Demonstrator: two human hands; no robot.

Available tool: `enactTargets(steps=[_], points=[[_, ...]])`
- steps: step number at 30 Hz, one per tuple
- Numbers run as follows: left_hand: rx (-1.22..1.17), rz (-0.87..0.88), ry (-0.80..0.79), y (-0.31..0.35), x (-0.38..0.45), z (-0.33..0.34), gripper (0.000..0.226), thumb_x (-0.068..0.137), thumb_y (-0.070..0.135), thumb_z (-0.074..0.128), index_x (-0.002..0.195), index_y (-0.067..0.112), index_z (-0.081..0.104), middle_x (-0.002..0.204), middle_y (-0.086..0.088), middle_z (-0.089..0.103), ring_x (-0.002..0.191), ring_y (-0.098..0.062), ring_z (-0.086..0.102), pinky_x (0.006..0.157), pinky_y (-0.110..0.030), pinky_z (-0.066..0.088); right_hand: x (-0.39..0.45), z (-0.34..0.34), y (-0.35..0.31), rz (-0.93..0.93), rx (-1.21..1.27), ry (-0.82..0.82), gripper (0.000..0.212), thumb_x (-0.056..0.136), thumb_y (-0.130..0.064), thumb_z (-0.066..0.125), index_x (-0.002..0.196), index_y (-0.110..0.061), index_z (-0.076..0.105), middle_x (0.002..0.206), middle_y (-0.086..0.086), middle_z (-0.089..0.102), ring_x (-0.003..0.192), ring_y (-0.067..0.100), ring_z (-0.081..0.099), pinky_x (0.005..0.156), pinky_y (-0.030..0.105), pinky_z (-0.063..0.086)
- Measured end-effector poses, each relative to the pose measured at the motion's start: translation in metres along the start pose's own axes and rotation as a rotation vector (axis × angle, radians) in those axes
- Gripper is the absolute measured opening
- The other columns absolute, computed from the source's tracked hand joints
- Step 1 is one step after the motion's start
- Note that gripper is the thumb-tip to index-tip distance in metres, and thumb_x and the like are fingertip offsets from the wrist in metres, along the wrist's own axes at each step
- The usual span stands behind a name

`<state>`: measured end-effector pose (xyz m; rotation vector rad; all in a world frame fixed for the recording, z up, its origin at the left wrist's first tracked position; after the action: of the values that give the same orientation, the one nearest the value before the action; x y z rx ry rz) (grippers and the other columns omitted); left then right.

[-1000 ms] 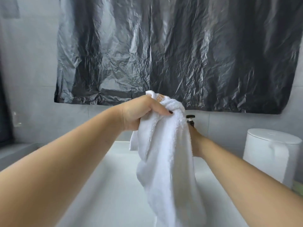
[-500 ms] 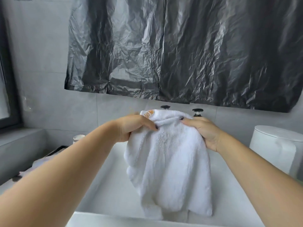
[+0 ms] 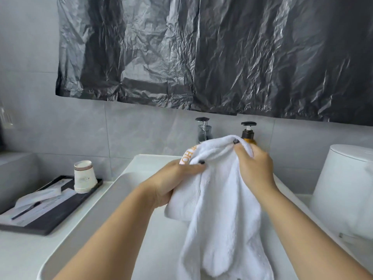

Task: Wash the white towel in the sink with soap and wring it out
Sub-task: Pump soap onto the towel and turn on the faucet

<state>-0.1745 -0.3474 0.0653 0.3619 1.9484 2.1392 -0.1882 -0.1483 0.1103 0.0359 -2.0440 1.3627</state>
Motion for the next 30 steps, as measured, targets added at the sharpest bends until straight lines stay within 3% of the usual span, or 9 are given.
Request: enactTargets(steps=[5, 11, 13, 15, 17, 19, 21, 27, 30], points=[[-0.065, 0.016, 0.163, 0.004, 0.010, 0.009, 0.026, 0.092, 0.027, 0.065, 0.109, 0.007, 0.070, 0.102, -0.013, 0.076, 0.092, -0.028, 0.072, 0.093, -0.044, 0.055, -0.004, 0.009, -0.003, -0.007, 0.012, -0.002, 0.044, 0.094, -0.030, 0.054, 0.060, -0.017, 0.028, 0.073, 0.000, 0.032, 0.053, 0.013, 0.030, 0.050, 0.026, 0.023], [-0.229, 0.012, 0.305, -0.005, 0.013, 0.020, 0.044, 0.098, 0.044, 0.052, 0.120, 0.011, 0.068, 0.109, -0.014, 0.075, 0.103, -0.029, 0.072, 0.096, -0.043, 0.054, -0.048, 0.017, -0.042, -0.374, 0.024, 0.030, 0.044, 0.089, -0.045, 0.055, 0.062, -0.025, 0.027, 0.053, -0.008, 0.033, 0.053, 0.011, 0.033, 0.050, 0.028, 0.030], [-0.258, 0.011, 0.292, -0.009, 0.011, 0.024, 0.045, 0.100, 0.048, 0.046, 0.112, 0.013, 0.071, 0.102, -0.013, 0.076, 0.095, -0.029, 0.074, 0.087, -0.040, 0.057, -0.063, 0.025, -0.054, -0.557, -0.091, 0.041, 0.038, 0.091, -0.045, 0.049, 0.068, -0.026, 0.025, 0.052, -0.011, 0.029, 0.051, 0.014, 0.031, 0.049, 0.034, 0.030], [-0.206, 0.010, 0.265, -0.018, 0.012, 0.028, 0.045, 0.101, 0.049, 0.045, 0.090, 0.014, 0.072, 0.081, -0.007, 0.075, 0.075, -0.024, 0.073, 0.071, -0.034, 0.056, -0.069, 0.033, -0.057, -0.669, -0.196, 0.045, 0.030, 0.092, -0.041, 0.048, 0.074, -0.028, 0.026, 0.057, -0.014, 0.029, 0.050, 0.020, 0.032, 0.044, 0.031, 0.027], [-0.146, 0.019, 0.262, -0.024, 0.011, 0.032, 0.047, 0.097, 0.052, 0.048, 0.084, 0.014, 0.073, 0.083, -0.009, 0.075, 0.081, -0.027, 0.073, 0.079, -0.041, 0.058, -0.061, 0.036, -0.051, -0.623, -0.256, 0.030, 0.034, 0.094, -0.040, 0.049, 0.071, -0.027, 0.027, 0.056, -0.011, 0.032, 0.050, 0.026, 0.038, 0.045, 0.030, 0.031], [-0.123, 0.009, 0.229, -0.024, 0.009, 0.041, 0.051, 0.093, 0.056, 0.049, 0.098, 0.013, 0.076, 0.096, -0.014, 0.076, 0.096, -0.032, 0.073, 0.097, -0.050, 0.053, -0.040, 0.036, -0.032, -0.438, -0.257, -0.014, 0.041, 0.096, -0.039, 0.050, 0.063, -0.024, 0.030, 0.055, -0.007, 0.038, 0.058, 0.029, 0.043, 0.051, 0.036, 0.036], [-0.115, 0.011, 0.219, -0.022, 0.007, 0.046, 0.052, 0.097, 0.053, 0.047, 0.107, 0.010, 0.074, 0.101, -0.016, 0.076, 0.101, -0.031, 0.072, 0.101, -0.050, 0.051, -0.025, 0.031, -0.018, -0.310, -0.229, -0.036, 0.041, 0.095, -0.039, 0.048, 0.061, -0.019, 0.036, 0.057, -0.001, 0.045, 0.065, 0.032, 0.049, 0.057, 0.041, 0.042], [-0.129, 0.003, 0.322, -0.009, -0.009, 0.042, 0.048, 0.099, 0.052, 0.047, 0.099, 0.012, 0.074, 0.092, -0.011, 0.077, 0.092, -0.030, 0.074, 0.092, -0.045, 0.056, -0.055, 0.017, -0.044, -0.321, -0.146, -0.082, 0.047, 0.089, -0.051, 0.041, 0.056, -0.021, 0.029, 0.049, -0.002, 0.034, 0.057, 0.026, 0.040, 0.054, 0.040, 0.038], [-0.139, 0.018, 0.374, -0.003, -0.029, 0.038, 0.047, 0.099, 0.053, 0.048, 0.080, 0.017, 0.070, 0.069, -0.004, 0.074, 0.066, -0.021, 0.072, 0.069, -0.035, 0.056, -0.096, 0.014, -0.068, -0.424, -0.165, -0.136, 0.040, 0.086, -0.059, 0.032, 0.057, -0.032, 0.027, 0.050, -0.006, 0.032, 0.056, 0.026, 0.040, 0.051, 0.036, 0.034]])
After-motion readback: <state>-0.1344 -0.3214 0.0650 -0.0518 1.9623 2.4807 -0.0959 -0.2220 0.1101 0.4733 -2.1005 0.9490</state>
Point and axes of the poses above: each hand's wrist, its own x-axis towards the middle knuckle, its own z-axis out of the palm, y = z × x, the point moved 7 cm from there along x, towards the middle knuckle
